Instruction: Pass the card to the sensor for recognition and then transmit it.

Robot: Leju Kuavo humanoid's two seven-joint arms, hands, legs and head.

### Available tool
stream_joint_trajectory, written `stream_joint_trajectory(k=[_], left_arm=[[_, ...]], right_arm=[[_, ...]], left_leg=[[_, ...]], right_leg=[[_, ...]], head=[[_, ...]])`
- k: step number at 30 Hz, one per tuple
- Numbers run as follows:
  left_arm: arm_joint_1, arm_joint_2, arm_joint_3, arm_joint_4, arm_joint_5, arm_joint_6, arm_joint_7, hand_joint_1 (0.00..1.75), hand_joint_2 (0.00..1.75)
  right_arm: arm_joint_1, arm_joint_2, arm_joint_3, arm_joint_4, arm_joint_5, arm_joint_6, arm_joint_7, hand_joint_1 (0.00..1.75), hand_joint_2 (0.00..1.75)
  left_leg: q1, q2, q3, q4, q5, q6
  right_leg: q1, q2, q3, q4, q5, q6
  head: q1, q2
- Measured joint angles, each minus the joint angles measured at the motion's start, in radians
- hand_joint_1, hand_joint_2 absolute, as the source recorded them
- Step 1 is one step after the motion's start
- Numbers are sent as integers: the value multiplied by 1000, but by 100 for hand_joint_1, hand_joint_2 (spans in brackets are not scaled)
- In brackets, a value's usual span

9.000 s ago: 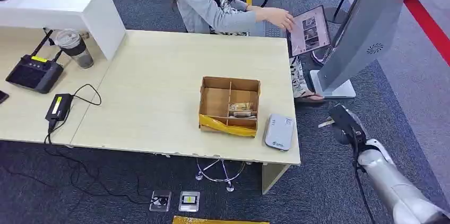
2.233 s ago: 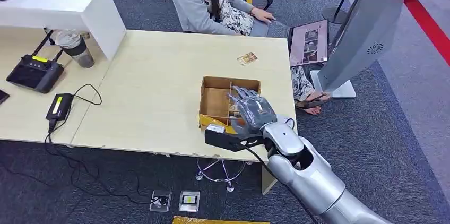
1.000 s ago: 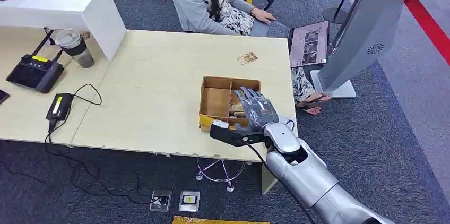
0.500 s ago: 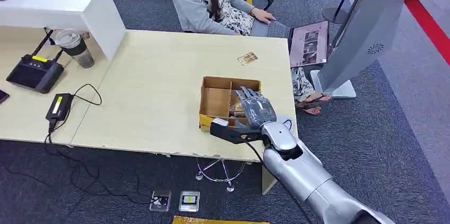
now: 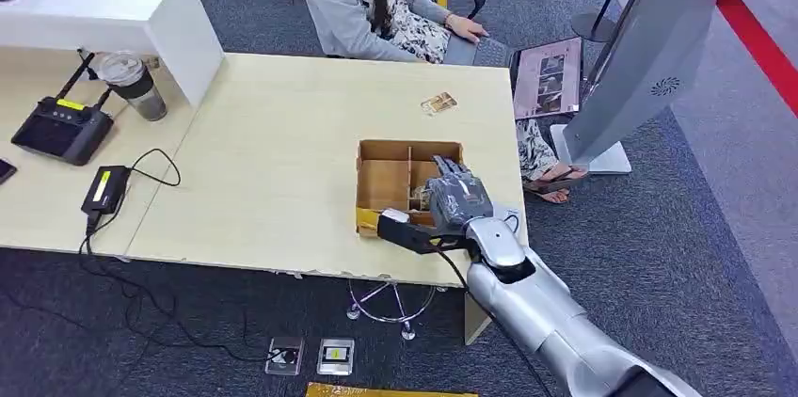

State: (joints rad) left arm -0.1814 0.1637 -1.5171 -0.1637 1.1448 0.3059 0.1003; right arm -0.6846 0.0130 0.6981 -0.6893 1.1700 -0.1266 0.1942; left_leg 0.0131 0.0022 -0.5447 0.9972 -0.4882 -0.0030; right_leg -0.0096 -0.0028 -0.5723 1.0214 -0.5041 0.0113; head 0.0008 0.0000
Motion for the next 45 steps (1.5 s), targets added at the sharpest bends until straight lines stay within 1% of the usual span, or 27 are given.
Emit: stream_joint_trajectory(k=[5,15,21,23,25,28,33,42,45], left_arm=[[0,0,0,0,0,0,-2,0,0],[0,0,0,0,5,1,-2,0,0],[1,0,0,0,7,2,-2,0,0],[1,0,0,0,7,2,-2,0,0],[1,0,0,0,7,2,-2,0,0],[1,-1,0,0,6,0,-9,0,0],[1,-2,0,0,4,-1,-19,0,0],[0,-2,-1,0,-18,-11,-21,0,0],[0,0,-3,0,-28,-17,-21,0,0]], right_arm=[[-4,4,0,24,-4,-27,-15,175,175],[-13,17,0,60,-5,-47,-18,175,175],[-31,22,0,72,-2,-114,-34,175,175],[-59,23,-1,73,0,-159,-43,175,175],[-96,23,-3,73,0,-184,-57,175,175],[-144,24,-10,73,4,-196,-78,175,175],[-189,27,-20,73,18,-201,-103,175,175],[-234,43,-29,91,45,-197,-113,175,175],[-257,56,-29,124,56,-180,-114,175,175]], left_leg=[[0,0,0,0,0,0],[0,0,1,0,0,0],[0,0,1,0,0,0],[0,0,1,0,0,0],[0,0,1,0,0,0],[0,0,1,0,0,0],[0,0,0,0,0,0],[0,0,0,0,0,0],[0,0,0,0,1,0]], right_leg=[[0,0,0,0,0,0],[0,0,1,0,0,0],[0,0,1,0,1,0],[0,0,0,0,1,-1],[0,0,0,0,1,-1],[0,0,0,0,1,-1],[0,0,0,0,1,-1],[0,0,0,0,1,-1],[0,0,0,0,1,-1]], head=[[0,0],[0,0],[0,0],[0,0],[0,0],[0,0],[0,0],[0,0],[0,0]])
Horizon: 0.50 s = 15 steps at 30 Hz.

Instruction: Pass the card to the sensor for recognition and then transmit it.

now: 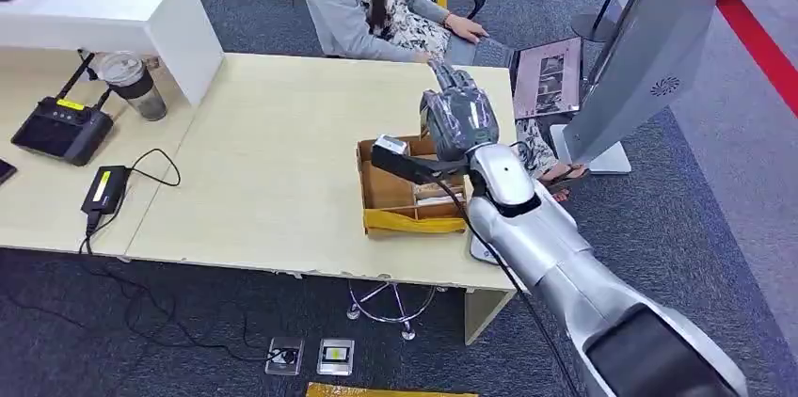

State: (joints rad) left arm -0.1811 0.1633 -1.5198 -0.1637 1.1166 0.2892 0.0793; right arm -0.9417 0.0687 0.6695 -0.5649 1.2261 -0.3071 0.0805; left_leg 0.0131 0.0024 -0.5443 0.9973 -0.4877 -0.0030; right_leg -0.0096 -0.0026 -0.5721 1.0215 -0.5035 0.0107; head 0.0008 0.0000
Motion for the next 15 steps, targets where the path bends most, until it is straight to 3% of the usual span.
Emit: stream_joint_trajectory(k=[5,8,15], left_arm=[[0,2,-1,0,-40,-2,0,0,0],[-1,6,-1,0,-60,-2,0,0,0],[-1,8,-1,0,-71,2,1,0,0]], right_arm=[[-41,22,-6,58,-39,33,-38,175,175],[-66,37,-20,88,-58,15,-58,175,175],[-99,49,-43,140,-62,7,-39,175,175]], left_leg=[[0,0,0,0,0,0],[0,0,0,0,0,0],[0,0,0,0,0,0]], right_leg=[[0,0,0,0,0,0],[0,0,0,0,0,0],[0,0,0,0,0,0]], head=[[0,0],[0,0],[0,0]])
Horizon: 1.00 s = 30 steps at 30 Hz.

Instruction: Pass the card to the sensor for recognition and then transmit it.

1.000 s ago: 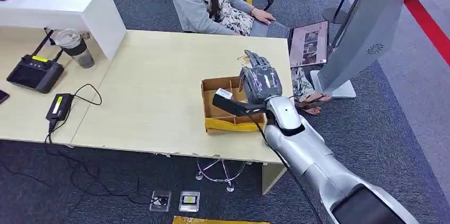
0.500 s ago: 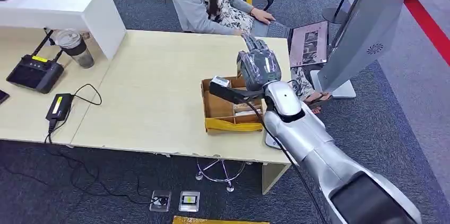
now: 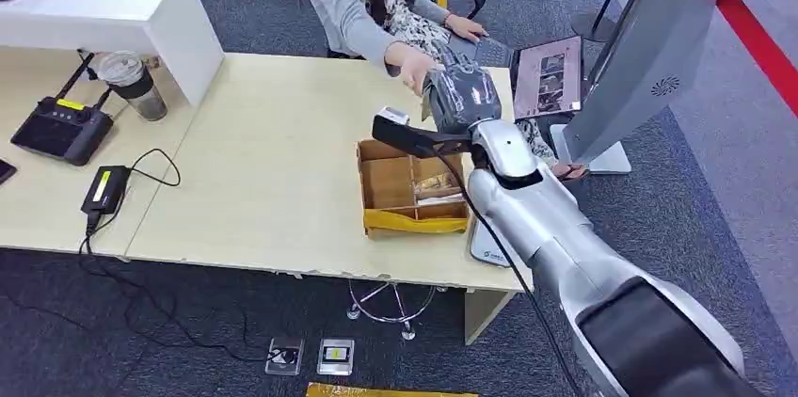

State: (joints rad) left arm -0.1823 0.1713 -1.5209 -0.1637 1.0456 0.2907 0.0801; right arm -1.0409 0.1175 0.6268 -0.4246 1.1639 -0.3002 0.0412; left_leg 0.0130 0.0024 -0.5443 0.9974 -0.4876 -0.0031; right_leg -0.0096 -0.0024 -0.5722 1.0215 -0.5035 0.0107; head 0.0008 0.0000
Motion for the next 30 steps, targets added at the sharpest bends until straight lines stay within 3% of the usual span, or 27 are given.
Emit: stream_joint_trajectory(k=[16,17,30], left_arm=[[-2,0,0,0,-5,7,33,0,0],[-2,0,0,0,-5,7,35,0,0],[-2,-1,-1,0,-2,2,44,0,0]], right_arm=[[-20,21,-6,50,6,-28,12,175,175],[-20,21,-6,53,9,-29,13,0,0],[-15,42,-24,87,-13,47,-23,0,0]], left_leg=[[0,0,0,0,0,0],[0,0,0,0,0,0],[0,0,0,0,0,0]], right_leg=[[0,0,0,0,0,0],[0,0,0,0,0,0],[0,0,0,0,0,0]], head=[[0,0],[0,0],[0,0]])
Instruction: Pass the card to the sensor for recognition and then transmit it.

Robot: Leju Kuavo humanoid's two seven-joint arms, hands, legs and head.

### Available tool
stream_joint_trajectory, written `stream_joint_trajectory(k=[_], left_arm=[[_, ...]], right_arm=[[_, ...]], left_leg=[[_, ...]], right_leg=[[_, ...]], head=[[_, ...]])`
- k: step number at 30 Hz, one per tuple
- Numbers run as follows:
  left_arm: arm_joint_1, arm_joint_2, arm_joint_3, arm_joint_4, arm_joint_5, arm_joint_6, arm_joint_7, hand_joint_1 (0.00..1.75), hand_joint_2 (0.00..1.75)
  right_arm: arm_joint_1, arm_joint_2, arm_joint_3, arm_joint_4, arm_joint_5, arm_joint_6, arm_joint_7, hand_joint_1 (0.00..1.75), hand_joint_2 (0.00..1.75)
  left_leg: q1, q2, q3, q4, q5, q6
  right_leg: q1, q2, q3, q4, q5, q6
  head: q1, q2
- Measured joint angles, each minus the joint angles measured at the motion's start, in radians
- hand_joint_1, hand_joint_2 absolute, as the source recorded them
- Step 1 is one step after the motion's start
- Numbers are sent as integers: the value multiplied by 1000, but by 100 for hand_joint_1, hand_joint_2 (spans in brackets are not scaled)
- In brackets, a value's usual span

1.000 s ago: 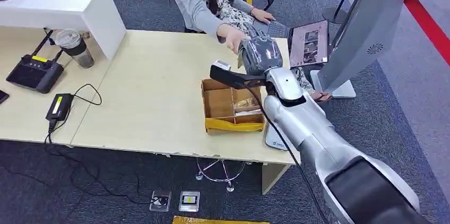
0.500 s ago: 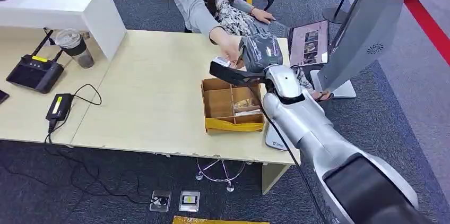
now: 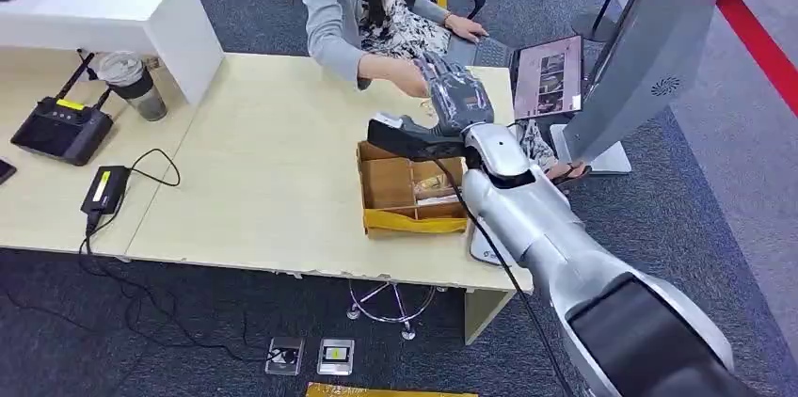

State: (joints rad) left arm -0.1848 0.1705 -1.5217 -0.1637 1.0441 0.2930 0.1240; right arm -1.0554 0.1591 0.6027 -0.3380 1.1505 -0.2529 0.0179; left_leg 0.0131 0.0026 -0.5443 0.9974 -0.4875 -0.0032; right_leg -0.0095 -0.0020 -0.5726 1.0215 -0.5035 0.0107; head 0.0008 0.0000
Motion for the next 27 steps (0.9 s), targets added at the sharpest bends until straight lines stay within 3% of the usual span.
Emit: stream_joint_trajectory(k=[6,10,15,18,22,27], left_arm=[[0,3,0,0,0,-5,0,0,0],[2,9,0,0,7,-1,0,0,0],[5,9,0,0,10,1,9,0,0],[5,9,0,0,12,2,20,0,0],[6,9,0,0,32,15,45,0,0],[6,9,2,0,89,46,58,0,0]], right_arm=[[-10,-25,-70,6,-155,-116,-61,0,0],[-38,-81,-156,12,-250,-124,-61,0,0],[-87,-195,-231,21,-247,-52,59,0,0],[-117,-284,-276,26,-249,5,105,0,0],[-130,-404,-317,31,-222,95,214,0,0],[-14,-547,-374,43,-275,145,303,0,0]], left_leg=[[0,0,0,0,0,0],[-1,0,0,1,0,0],[-2,0,0,3,0,0],[-2,-1,0,3,0,1],[-2,-2,-1,4,-1,1],[-1,-1,1,4,-3,3]], right_leg=[[0,0,0,0,0,0],[-1,-1,0,0,0,0],[-2,-1,0,0,1,1],[-2,-1,0,-1,1,1],[-2,-3,0,-1,1,1],[-1,-3,2,-3,1,1]], head=[[0,0],[0,0],[0,0],[-1,0],[1,0],[0,0]])
